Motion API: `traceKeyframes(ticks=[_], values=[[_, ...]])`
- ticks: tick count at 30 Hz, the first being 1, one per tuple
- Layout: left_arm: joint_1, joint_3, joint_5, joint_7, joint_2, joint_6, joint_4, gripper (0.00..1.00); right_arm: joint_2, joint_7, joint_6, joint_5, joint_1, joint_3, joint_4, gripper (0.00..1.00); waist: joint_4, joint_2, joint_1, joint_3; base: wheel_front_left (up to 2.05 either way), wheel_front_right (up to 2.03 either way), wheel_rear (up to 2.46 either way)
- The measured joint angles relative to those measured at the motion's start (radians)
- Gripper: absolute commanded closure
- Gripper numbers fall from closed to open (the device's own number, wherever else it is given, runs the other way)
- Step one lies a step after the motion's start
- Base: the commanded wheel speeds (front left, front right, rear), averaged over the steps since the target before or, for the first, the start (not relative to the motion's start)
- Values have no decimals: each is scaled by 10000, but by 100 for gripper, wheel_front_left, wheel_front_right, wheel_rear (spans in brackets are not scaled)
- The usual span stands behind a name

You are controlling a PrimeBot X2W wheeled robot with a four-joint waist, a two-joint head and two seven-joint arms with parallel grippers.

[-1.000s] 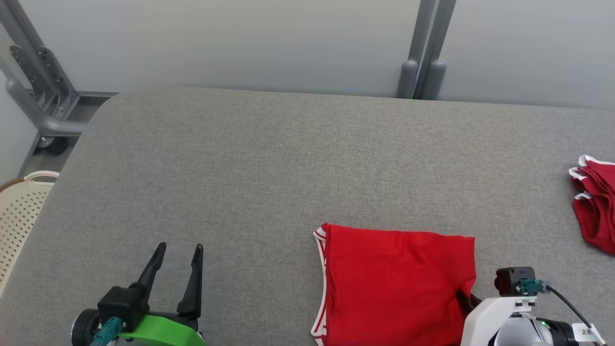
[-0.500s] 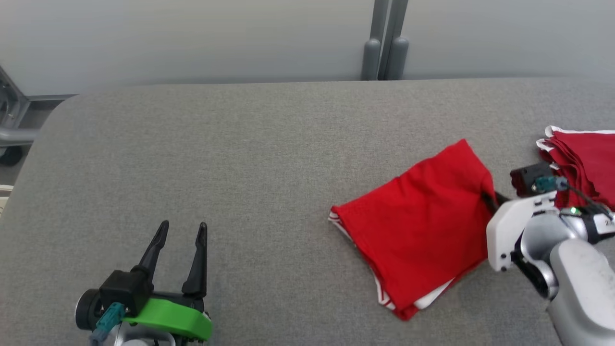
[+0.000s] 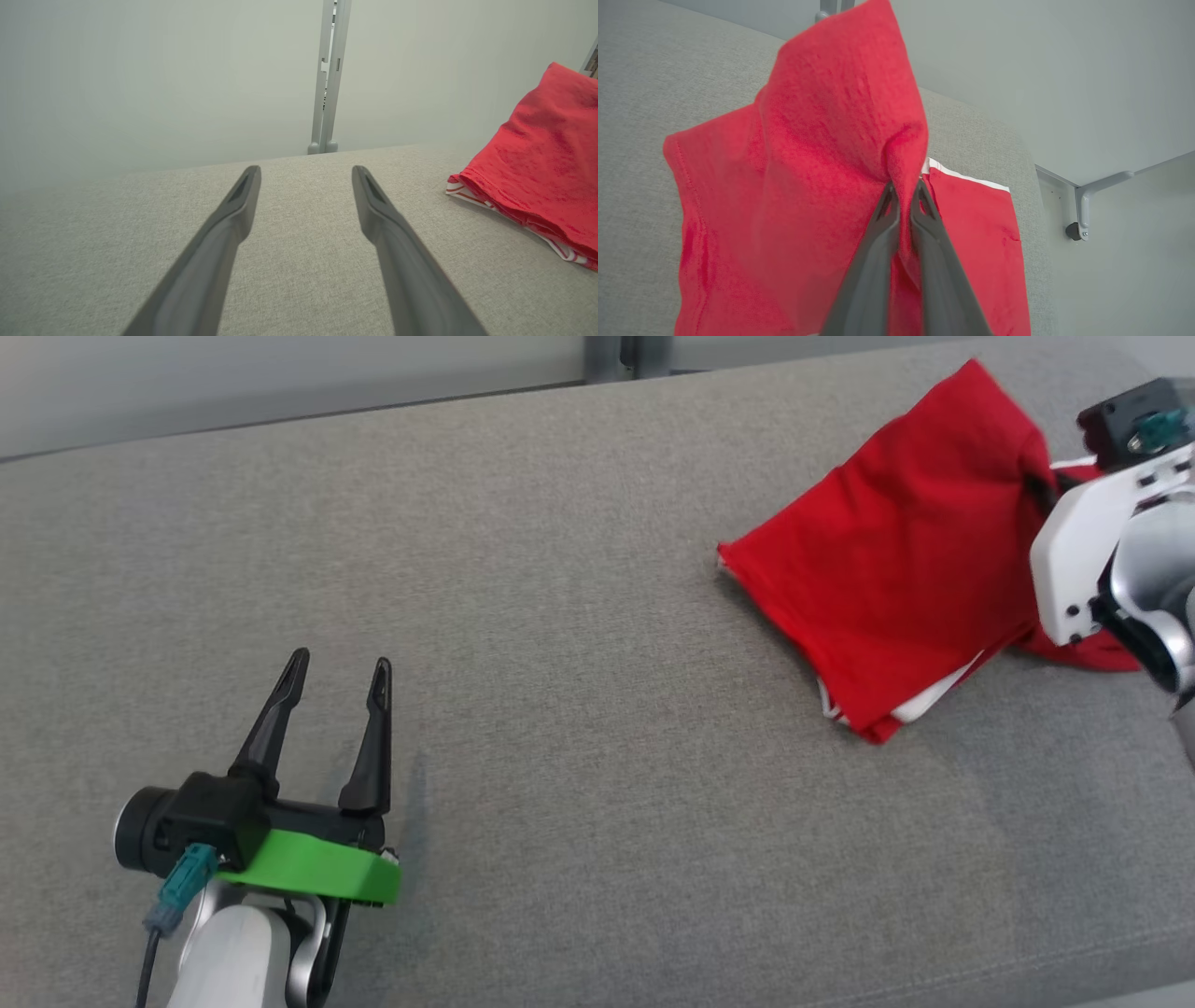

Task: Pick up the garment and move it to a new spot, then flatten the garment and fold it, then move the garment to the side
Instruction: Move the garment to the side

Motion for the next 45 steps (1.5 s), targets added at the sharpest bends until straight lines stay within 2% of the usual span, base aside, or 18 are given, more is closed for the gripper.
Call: traceKeyframes(ticks=[4, 9, 17, 25, 32, 34, 37, 38, 39, 40, 41, 45], values=[[-320, -123, 8, 2, 86, 0, -105, 0, -504, 257, 0, 63, -479, -19, -153, 100, -449, 0, 0, 509, 0, 0, 0], [-622, -232, 52, 0, 240, 0, -196, 0, -823, 405, 0, 159, -833, -286, -247, 100, -886, 0, 0, 1112, 0, 0, 0], [-755, -274, 17, 0, 460, 0, -357, 0, -1419, 709, 2, 65, -905, -784, -606, 100, -1210, 0, 1, 1841, 0, 0, 0], [-928, -435, -21, 0, 594, 0, -395, 0, -1879, 458, 2, -481, -1129, -1499, -107, 100, -1021, 0, 1, 2161, 0, 0, 0], [-1255, -725, -36, 0, 625, 0, -418, 0, -2155, -127, 2, -1250, -1091, -1549, 832, 100, -553, 0, 1, 2469, 0, 0, 0], [-1325, -771, -6, 0, 627, 0, -414, 0, -2374, -349, 6, -1522, -990, -1289, 1058, 100, -396, 0, 1, 2560, 0, 0, 0], [-1514, -926, -6, 0, 608, 0, -430, 0, -2523, -389, 4, -1743, -779, -1555, 1705, 100, -142, 0, 1, 2679, 0, 0, 0], [-1563, -978, -4, 0, 587, 0, -460, 0, -2600, -523, 4, -1843, -674, -1668, 1887, 91, -49, 0, 1, 2705, 0, 0, 0], [-1576, -1028, 6, 0, 575, 0, -493, 0, -2648, -686, 4, -1962, -620, -1808, 2059, 66, 41, 0, 1, 2723, 0, 0, 0], [-1576, -1062, 8, 2, 573, 0, -506, 0, -2694, -884, 4, -2144, -580, -1996, 2203, 4, 126, 0, 0, 2738, 0, 0, 0], [-1576, -1072, 8, 2, 579, 0, -520, 0, -2721, -1133, 4, -2337, -547, -2211, 2320, 0, 205, 0, 1, 2750, 0, 0, 0], [-1572, -1089, -29, 0, 621, 0, -522, 0, -2581, -1835, 2, -2938, -393, -2631, 2717, 0, 414, 0, 1, 2743, 0, 0, 0]])
